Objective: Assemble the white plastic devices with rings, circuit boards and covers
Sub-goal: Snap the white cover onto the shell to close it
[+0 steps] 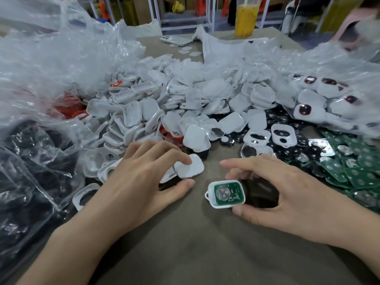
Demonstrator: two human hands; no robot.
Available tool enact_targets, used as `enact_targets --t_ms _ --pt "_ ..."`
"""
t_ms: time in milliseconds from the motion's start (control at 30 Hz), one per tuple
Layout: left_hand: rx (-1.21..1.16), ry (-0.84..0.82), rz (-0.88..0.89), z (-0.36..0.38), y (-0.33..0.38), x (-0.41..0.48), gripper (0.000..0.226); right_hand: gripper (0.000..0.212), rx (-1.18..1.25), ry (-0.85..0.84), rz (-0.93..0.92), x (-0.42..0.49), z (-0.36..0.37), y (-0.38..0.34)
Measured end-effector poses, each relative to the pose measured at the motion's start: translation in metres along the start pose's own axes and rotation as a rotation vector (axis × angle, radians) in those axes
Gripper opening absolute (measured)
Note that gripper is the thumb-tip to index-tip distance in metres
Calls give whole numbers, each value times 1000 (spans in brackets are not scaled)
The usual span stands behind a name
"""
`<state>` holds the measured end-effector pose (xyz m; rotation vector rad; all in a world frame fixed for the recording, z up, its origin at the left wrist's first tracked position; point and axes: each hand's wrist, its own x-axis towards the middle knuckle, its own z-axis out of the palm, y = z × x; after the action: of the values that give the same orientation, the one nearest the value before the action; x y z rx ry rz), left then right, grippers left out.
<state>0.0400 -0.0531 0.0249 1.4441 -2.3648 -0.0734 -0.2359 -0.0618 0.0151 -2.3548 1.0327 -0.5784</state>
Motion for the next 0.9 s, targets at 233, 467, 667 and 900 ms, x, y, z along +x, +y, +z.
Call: enact_targets --t_ms 233,467,667,900 --pt "-202 220 2 3 9 1 22 60 86 70 36 1 0 2" --pt "-1531 -50 -315 4 28 6 29 32 292 312 27 8 -4 -4" --pt "-1831 -275 -399 2 32 15 45 17 443 338 48 8 -5 -12" --pt "-1834 -257 -456 3 30 24 63 20 549 344 132 15 -6 -16"
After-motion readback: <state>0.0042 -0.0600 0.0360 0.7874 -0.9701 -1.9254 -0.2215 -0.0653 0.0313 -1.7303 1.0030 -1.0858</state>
